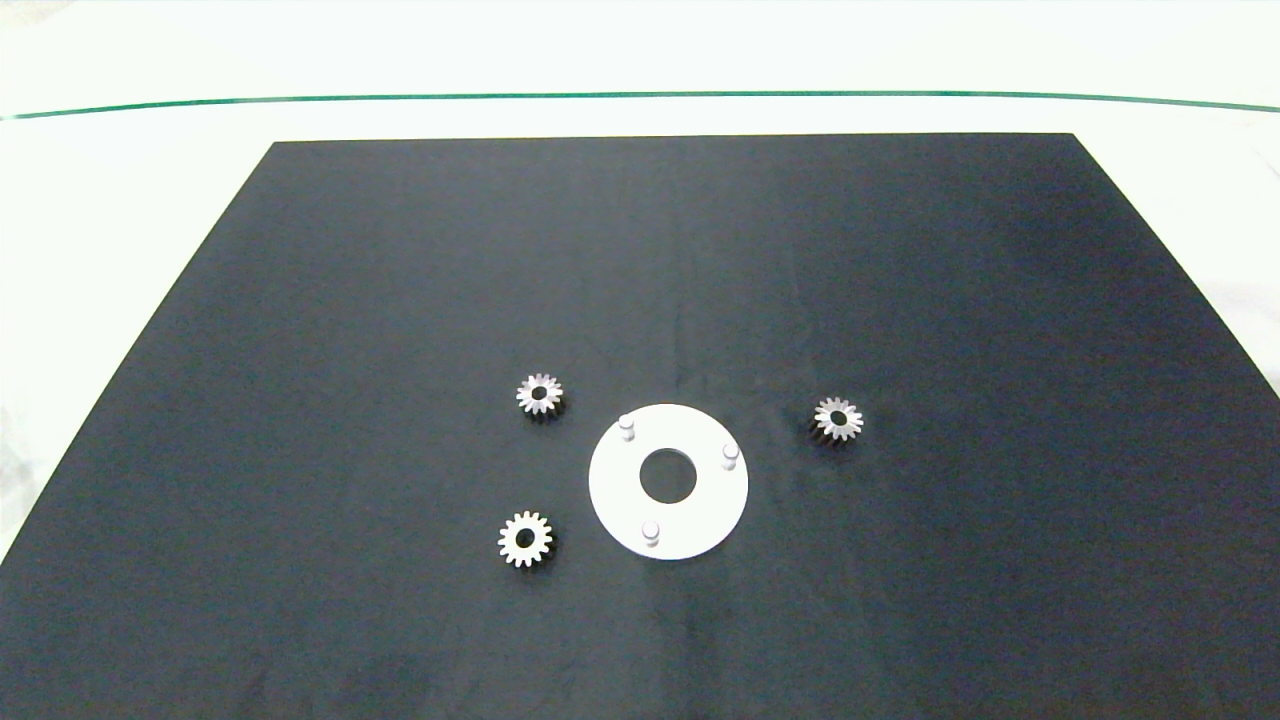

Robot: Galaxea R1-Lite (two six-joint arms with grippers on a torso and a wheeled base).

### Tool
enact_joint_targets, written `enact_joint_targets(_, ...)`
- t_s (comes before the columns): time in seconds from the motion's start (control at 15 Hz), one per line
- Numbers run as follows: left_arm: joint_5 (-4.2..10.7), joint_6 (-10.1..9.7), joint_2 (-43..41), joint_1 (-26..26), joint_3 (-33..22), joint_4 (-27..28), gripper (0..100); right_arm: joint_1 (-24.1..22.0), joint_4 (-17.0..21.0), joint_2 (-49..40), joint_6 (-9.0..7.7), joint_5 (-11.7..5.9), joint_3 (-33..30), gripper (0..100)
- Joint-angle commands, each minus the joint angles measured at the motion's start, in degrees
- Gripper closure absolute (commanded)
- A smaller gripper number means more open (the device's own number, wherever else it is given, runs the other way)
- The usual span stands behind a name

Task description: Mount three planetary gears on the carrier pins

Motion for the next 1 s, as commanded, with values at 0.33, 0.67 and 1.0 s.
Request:
enact_joint_targets(0.33,-0.01,0.18,0.1,-0.1,0.0,0.0,0,0.0,0.0,0.1,-0.17,0.01,0.0,0)
enact_joint_targets(0.67,0.07,0.27,0.1,-0.2,0.0,0.0,0,0.0,0.0,0.1,-0.26,0.1,0.0,0)
enact_joint_targets(1.0,0.16,0.27,0.1,-0.2,0.0,0.0,0,0.0,0.2,0.1,-0.44,-0.08,-0.1,0)
